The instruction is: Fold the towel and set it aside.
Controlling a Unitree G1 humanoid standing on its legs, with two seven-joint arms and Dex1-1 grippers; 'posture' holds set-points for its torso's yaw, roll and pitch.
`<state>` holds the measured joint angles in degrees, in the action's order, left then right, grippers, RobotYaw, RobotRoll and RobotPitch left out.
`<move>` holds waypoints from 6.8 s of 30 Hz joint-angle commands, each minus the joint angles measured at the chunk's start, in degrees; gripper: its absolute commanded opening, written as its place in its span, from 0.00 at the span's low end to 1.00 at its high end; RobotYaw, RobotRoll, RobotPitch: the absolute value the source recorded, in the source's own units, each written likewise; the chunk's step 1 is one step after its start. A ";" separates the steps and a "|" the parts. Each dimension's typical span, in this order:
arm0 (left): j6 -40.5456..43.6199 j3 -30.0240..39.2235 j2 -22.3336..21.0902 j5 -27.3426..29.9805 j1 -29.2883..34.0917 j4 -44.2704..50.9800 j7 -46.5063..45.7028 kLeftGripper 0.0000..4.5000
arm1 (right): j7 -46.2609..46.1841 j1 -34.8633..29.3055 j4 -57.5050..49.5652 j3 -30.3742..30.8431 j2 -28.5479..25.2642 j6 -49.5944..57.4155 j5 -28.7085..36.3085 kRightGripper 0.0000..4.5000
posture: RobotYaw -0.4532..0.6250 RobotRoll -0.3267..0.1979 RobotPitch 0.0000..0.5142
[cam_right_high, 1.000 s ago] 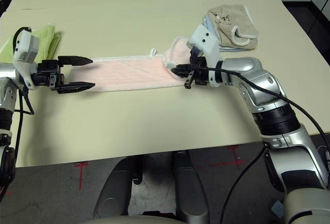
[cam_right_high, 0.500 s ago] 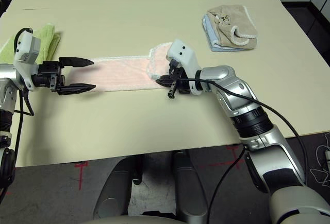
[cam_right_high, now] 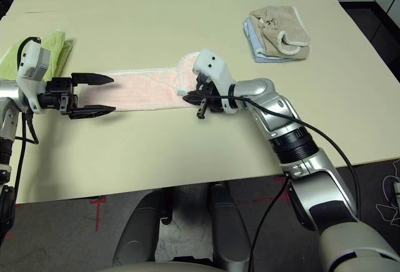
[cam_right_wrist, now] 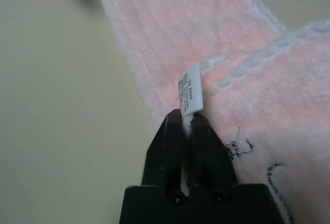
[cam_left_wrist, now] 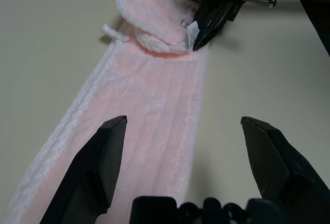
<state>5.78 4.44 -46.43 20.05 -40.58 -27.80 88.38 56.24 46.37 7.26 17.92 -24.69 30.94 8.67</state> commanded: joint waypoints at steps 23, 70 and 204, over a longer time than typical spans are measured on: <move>-0.55 -0.68 1.33 -0.24 -0.57 -2.34 -1.30 1.00 | 9.86 0.35 19.46 -22.47 -4.48 -30.78 11.41 0.99 | 0.44 0.62 0.55; -2.77 1.16 4.18 2.07 0.13 1.31 -4.21 1.00 | 14.66 17.95 56.75 -25.40 7.68 -47.75 5.18 0.01 | 0.52 0.62 0.54; 59.60 -0.31 -6.11 9.55 -4.73 -6.74 -24.93 1.00 | 29.07 1.18 18.31 -17.88 -9.38 -32.93 10.51 1.00 | 0.46 0.62 0.57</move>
<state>65.95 4.24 -52.37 31.57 -46.18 -32.56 64.91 85.17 48.54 26.90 -0.06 -33.19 -2.17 18.92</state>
